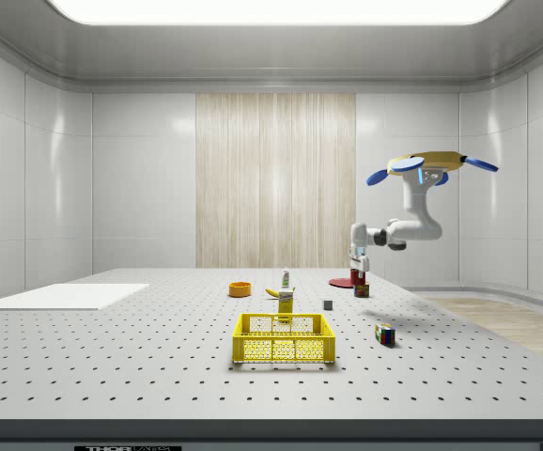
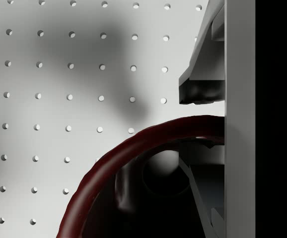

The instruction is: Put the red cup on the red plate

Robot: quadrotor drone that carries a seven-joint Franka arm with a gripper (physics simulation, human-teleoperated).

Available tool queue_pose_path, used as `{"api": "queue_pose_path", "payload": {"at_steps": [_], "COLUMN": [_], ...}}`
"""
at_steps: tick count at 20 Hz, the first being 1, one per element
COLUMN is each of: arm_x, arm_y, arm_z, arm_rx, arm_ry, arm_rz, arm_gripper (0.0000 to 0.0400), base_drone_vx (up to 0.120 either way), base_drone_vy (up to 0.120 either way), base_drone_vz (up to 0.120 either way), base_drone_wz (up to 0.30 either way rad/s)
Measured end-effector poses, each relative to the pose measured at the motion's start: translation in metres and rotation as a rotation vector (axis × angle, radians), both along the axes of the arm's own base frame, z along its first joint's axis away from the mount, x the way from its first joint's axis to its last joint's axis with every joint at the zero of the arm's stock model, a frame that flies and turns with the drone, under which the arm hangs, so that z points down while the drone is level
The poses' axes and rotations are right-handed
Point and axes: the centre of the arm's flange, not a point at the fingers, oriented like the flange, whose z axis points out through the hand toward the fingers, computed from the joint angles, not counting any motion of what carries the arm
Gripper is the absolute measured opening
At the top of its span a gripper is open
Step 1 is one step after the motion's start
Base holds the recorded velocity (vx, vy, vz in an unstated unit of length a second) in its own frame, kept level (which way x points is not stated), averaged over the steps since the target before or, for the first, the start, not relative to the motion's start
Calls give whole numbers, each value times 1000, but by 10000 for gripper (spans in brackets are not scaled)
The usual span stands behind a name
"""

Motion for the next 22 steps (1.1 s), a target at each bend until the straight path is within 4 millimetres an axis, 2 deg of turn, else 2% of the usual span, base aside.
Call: {"api": "queue_pose_path", "payload": {"at_steps": [2, 22], "arm_x": [0, 0], "arm_y": [0, 0], "arm_z": [0, 0], "arm_rx": [0, 0], "arm_ry": [0, 0], "arm_rz": [-1, -4], "arm_gripper": [100, 100], "base_drone_vx": [0, 0], "base_drone_vy": [-120, -120], "base_drone_vz": [80, 0], "base_drone_wz": [0, 0]}}
